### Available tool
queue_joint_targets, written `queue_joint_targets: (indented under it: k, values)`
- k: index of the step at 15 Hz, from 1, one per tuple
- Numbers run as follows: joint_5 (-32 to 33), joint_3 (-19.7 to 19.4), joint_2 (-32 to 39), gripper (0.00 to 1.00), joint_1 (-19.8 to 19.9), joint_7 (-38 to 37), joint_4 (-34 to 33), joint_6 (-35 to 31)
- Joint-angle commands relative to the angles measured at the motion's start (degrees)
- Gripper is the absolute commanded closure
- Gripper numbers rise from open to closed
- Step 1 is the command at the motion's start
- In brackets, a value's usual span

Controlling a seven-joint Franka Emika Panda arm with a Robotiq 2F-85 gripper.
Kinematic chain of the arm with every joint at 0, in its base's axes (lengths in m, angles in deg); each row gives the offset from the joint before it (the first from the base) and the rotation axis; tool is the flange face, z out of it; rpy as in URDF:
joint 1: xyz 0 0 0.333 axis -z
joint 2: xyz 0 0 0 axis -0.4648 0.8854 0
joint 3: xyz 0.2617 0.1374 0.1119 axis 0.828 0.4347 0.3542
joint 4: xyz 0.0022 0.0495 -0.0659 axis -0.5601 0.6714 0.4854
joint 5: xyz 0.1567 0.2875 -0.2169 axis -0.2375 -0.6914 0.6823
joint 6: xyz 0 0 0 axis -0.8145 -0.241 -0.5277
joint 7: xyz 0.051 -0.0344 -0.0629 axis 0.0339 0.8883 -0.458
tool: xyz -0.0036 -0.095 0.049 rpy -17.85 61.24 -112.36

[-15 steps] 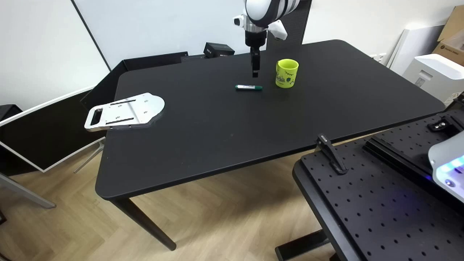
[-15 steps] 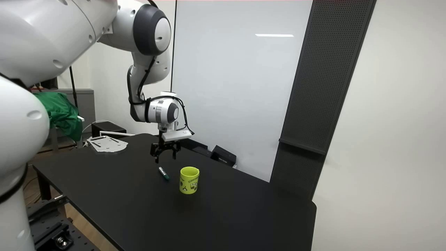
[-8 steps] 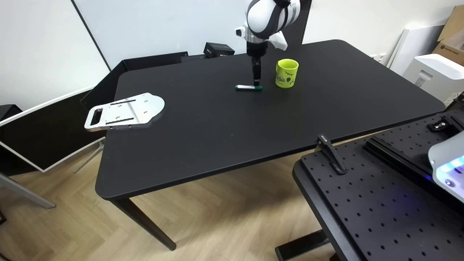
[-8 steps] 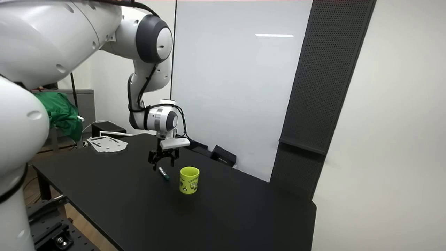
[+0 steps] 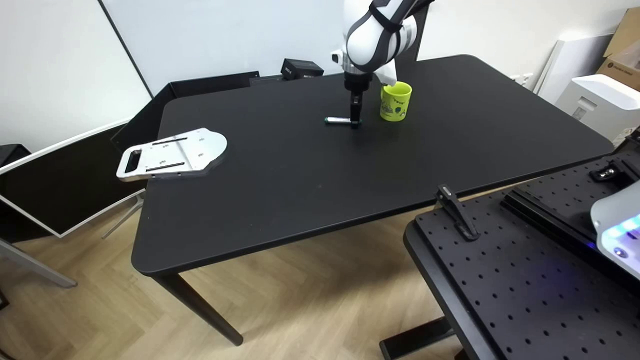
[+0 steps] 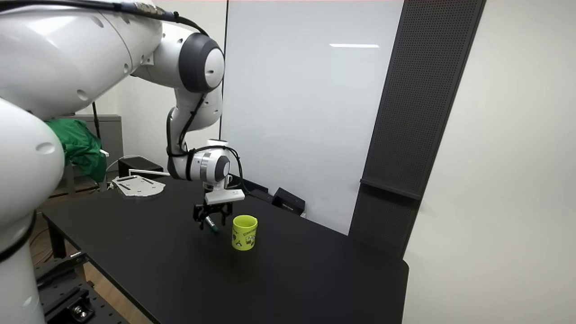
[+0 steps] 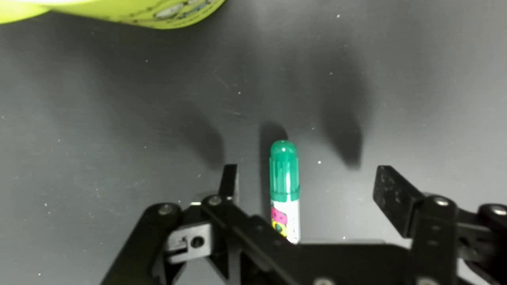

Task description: Pick up the pen from the table and put it in the light green cup.

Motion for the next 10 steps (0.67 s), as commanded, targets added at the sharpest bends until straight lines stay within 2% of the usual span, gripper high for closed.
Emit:
queue_joint_targets:
  k: [1,9,10]
  values:
    - [2.0,-0.84,1.8,0.42,-0.81,-4.65,-2.04,0.03]
    - [4.0,-1.89,2.12,0.97,-1.48,-7.91,-3.74,1.96]
    - [4.06,-2.03,1.86,0.99,-1.51,-8.07,-3.81,2.36]
